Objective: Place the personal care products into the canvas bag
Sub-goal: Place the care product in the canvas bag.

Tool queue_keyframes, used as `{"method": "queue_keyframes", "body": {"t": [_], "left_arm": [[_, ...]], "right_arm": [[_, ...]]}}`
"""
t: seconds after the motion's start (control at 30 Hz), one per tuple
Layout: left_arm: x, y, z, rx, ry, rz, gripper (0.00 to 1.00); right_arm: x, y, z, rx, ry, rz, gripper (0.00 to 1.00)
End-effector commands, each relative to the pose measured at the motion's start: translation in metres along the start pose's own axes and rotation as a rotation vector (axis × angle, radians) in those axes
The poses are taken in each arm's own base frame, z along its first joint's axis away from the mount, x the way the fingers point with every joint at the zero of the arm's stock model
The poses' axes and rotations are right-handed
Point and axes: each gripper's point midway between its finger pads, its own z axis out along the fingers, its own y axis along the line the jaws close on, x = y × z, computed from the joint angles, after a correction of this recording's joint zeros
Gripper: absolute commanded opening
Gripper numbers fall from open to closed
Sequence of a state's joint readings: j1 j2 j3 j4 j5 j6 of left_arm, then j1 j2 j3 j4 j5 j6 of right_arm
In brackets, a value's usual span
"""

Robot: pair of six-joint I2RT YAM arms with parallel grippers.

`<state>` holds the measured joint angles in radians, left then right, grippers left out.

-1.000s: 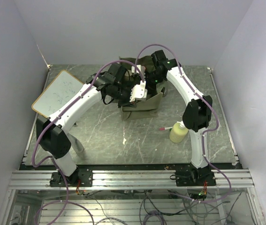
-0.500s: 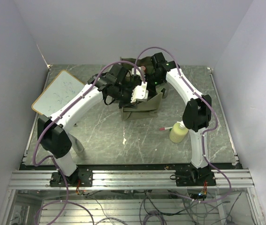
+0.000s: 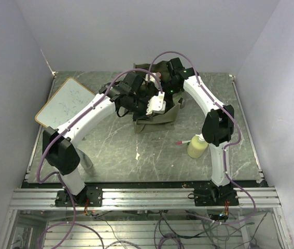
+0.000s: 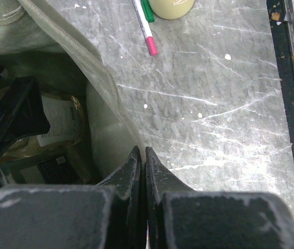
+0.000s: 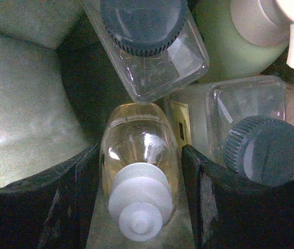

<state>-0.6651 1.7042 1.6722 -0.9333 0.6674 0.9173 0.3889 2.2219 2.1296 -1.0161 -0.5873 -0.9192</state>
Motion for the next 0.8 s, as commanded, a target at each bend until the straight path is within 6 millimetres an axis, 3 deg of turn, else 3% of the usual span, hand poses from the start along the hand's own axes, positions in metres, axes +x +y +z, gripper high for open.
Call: {"method": "queue_keyframes", "body": {"t": [0.0,0.37,0.53,0.77], "left_arm": [[-0.012,-0.017,0.022,0.083,-0.044,0.011,0.11],[-0.011,-0.007,0.025,0.035,-0.027,0.016,0.11],[-0.014,0.002,0.022,-0.002,-0.019,0.014,0.11],[-0.016,0.004,0.022,-0.007,-0.019,0.016,0.11]], "right_arm": [[-0.011,-0.015,-0.009,0.075,-0.021,-0.05,0.61],[-0.009,-0.019,-0.015,0.093,0.013,-0.079,0.63],[-0.013,-0.02,-0.021,0.106,0.012,-0.088,0.75],[-0.02,-0.013,-0.028,0.09,-0.009,-0.087,0.77]]}}
